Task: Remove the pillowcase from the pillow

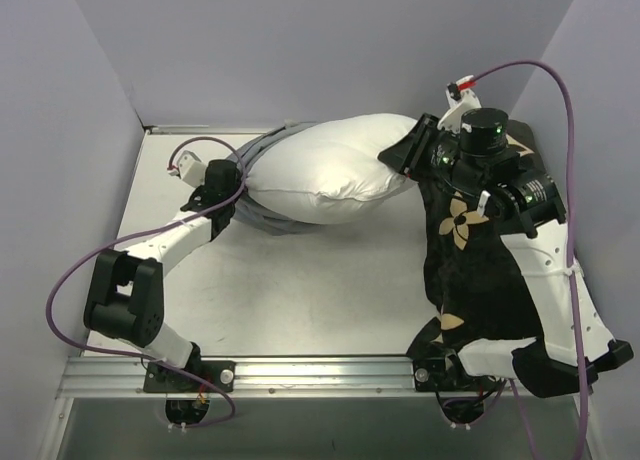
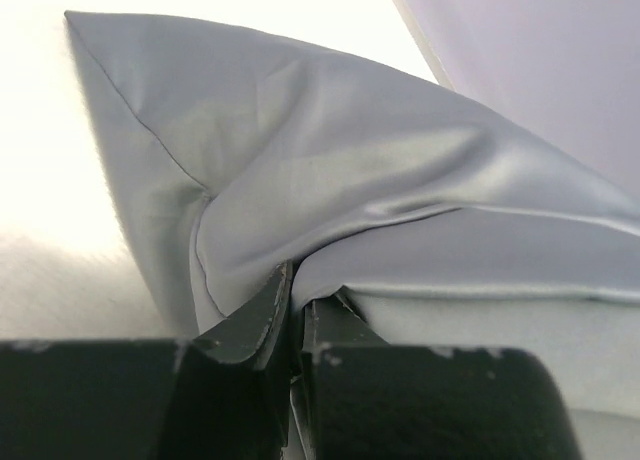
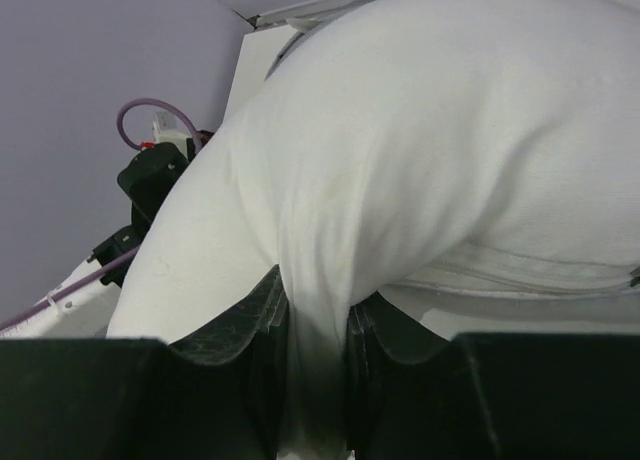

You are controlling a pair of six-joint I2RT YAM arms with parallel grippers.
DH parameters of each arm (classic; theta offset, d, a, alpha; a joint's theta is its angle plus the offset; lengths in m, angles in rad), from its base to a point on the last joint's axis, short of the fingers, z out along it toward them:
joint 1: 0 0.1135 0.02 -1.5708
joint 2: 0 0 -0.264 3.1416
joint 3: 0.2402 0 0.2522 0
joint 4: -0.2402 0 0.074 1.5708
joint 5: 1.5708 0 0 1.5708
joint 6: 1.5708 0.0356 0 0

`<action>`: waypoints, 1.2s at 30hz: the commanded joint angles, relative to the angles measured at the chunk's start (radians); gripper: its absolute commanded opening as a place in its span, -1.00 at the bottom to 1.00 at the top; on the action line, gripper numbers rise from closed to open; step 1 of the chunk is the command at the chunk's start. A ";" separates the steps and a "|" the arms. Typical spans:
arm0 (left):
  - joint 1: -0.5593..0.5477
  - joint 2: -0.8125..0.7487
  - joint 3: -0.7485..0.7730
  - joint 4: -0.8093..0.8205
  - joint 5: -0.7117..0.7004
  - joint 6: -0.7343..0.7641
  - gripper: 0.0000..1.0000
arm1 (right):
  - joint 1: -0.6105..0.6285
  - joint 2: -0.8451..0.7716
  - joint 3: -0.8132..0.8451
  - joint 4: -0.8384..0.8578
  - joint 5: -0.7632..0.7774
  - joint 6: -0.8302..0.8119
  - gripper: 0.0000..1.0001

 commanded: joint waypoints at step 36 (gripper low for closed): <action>-0.305 -0.062 0.493 -0.410 0.460 1.147 0.95 | 0.411 -0.169 -1.242 0.505 0.264 -0.003 -1.00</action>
